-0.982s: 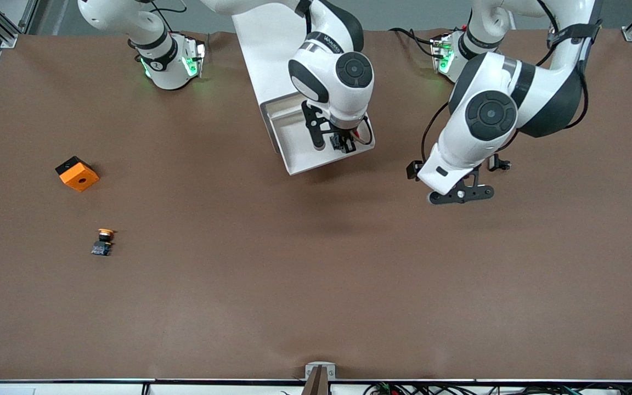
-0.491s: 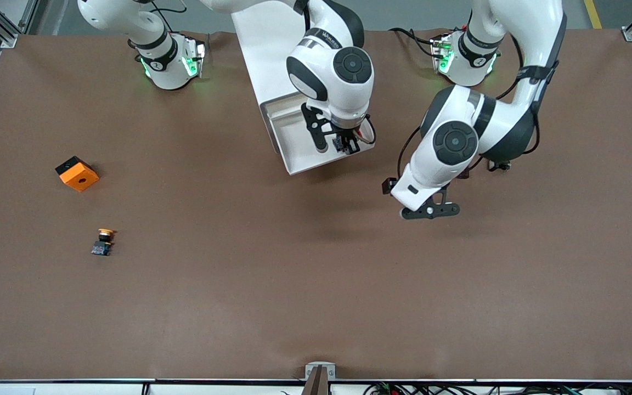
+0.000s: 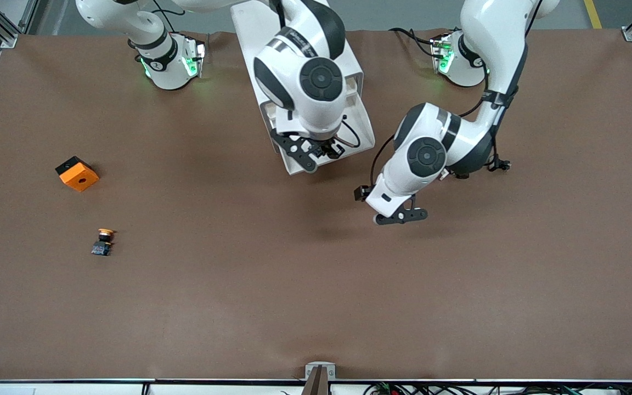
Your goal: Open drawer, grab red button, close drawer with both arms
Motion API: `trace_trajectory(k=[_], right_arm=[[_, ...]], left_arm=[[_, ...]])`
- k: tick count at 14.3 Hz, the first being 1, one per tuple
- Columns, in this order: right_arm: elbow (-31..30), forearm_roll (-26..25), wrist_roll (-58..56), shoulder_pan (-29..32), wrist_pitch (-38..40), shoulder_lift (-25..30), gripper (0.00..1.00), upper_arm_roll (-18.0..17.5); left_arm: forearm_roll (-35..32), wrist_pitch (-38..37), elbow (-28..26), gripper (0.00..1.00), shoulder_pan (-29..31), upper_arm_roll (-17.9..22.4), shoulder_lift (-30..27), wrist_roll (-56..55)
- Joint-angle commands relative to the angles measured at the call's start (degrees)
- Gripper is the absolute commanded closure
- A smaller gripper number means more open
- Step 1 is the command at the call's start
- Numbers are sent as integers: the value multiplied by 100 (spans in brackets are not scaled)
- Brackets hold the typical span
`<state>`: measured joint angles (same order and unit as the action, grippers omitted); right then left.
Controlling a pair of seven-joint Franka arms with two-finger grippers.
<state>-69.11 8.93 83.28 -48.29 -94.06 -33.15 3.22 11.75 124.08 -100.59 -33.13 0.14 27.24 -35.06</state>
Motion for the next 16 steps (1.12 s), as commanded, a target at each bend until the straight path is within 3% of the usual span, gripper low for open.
trace_trajectory(k=[1, 7, 11, 16], right_arm=[[-129, -241, -1327, 449, 352, 370, 100, -41], [-830, -487, -4070, 1706, 310, 827, 100, -32], [-1604, -638, -5460, 2454, -261, 1126, 100, -24], [-2491, -998, -6358, 3000, -1296, 1241, 100, -24]], left_arm=[[143, 257, 13, 0, -377, -5, 158, -605], [249, -129, 5, 0, -765, -180, 106, -1581], [249, -576, 5, 0, -765, -505, 88, -1978], [249, -1148, -4, 0, -765, -997, 106, -2251]])
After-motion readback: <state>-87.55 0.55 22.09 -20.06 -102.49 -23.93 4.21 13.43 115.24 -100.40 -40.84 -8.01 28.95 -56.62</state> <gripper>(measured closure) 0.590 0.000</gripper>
